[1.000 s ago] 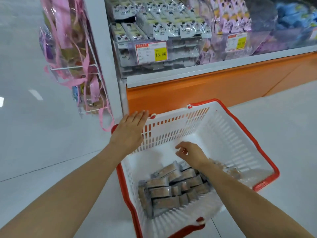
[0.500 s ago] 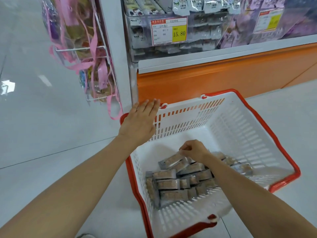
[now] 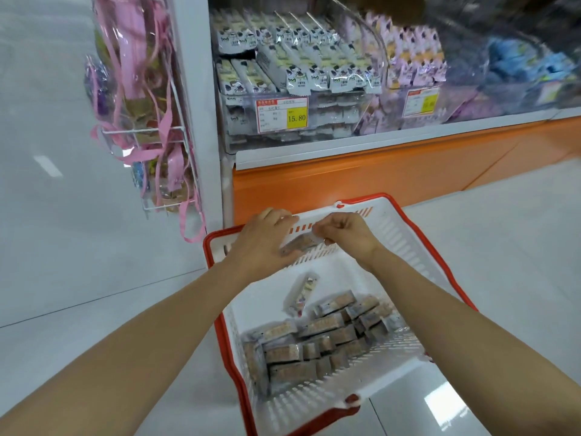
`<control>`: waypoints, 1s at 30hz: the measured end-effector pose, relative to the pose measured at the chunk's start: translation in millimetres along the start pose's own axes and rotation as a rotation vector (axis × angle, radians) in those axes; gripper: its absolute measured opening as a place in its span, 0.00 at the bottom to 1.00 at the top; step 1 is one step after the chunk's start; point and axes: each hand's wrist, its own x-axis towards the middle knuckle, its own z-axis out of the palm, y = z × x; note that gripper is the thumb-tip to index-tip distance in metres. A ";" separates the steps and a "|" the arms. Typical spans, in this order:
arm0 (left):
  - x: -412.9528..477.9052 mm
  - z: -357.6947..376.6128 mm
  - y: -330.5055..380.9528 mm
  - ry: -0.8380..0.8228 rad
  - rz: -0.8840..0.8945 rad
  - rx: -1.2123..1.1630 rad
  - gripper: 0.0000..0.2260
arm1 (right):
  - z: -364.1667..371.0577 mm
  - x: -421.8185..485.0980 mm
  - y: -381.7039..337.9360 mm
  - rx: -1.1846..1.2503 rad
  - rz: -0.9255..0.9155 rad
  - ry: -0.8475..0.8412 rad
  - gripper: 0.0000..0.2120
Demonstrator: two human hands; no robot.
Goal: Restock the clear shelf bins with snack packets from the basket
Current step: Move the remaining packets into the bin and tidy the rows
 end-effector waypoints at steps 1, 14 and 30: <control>3.8 -4.8 4.3 0.005 -0.014 -0.033 0.30 | -2.2 -1.6 -9.9 0.029 -0.014 0.004 0.02; 39.0 -87.8 50.3 0.306 -0.223 -0.915 0.08 | -41.9 -25.7 -95.4 0.043 -0.409 -0.014 0.17; 26.3 -148.2 25.2 0.711 -0.066 0.282 0.24 | -36.5 -30.8 -182.7 -0.101 -0.765 0.351 0.10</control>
